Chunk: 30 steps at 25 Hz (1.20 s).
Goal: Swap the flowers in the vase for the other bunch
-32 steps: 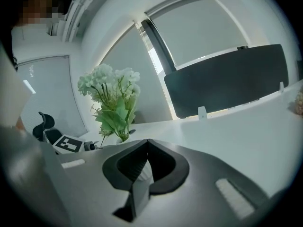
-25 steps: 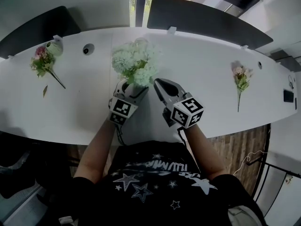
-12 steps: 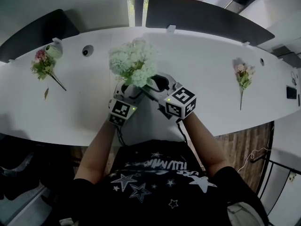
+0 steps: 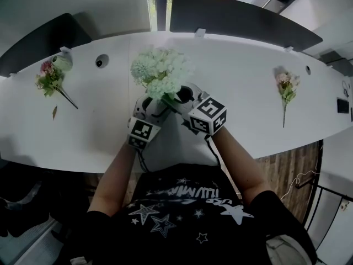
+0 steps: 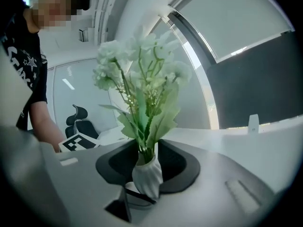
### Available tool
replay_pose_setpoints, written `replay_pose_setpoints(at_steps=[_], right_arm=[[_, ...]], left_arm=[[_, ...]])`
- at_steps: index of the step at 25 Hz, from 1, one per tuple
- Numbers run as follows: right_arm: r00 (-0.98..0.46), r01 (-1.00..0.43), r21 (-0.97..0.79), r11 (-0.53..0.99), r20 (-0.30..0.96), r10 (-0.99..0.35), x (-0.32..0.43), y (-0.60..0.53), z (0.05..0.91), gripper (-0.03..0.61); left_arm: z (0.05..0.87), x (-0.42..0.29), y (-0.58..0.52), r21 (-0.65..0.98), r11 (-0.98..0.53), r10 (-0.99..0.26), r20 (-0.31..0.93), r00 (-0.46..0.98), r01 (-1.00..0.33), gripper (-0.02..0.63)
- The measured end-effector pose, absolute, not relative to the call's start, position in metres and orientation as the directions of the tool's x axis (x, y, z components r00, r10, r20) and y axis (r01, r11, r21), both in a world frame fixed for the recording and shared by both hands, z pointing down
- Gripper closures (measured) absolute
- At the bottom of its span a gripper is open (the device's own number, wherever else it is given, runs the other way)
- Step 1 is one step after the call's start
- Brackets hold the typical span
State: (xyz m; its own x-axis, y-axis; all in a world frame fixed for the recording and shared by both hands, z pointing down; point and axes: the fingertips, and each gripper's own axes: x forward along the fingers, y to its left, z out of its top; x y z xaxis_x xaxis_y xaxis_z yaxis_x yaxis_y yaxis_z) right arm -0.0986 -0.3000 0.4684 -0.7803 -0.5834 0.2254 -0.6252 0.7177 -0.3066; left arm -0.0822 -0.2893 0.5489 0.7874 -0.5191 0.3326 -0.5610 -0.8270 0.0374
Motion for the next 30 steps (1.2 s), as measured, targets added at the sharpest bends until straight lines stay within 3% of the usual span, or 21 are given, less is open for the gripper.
replay_pose_setpoints(at_steps=[3,30], right_arm=[[-0.772,-0.636,-0.284,0.718,0.221,-0.596,-0.099,-0.301,0.466,0.468],[-0.717,-0.68,-0.297,0.67,0.079,-0.692,-0.092,-0.311,0.394,0.488]], left_arm=[[0.549,-0.082,-0.29,0.037,-0.826,-0.522,0.327,0.788,-0.562,0.325],[0.553,-0.084,-0.291,0.031,-0.83,-0.52,0.319,0.792,-0.557,0.325]])
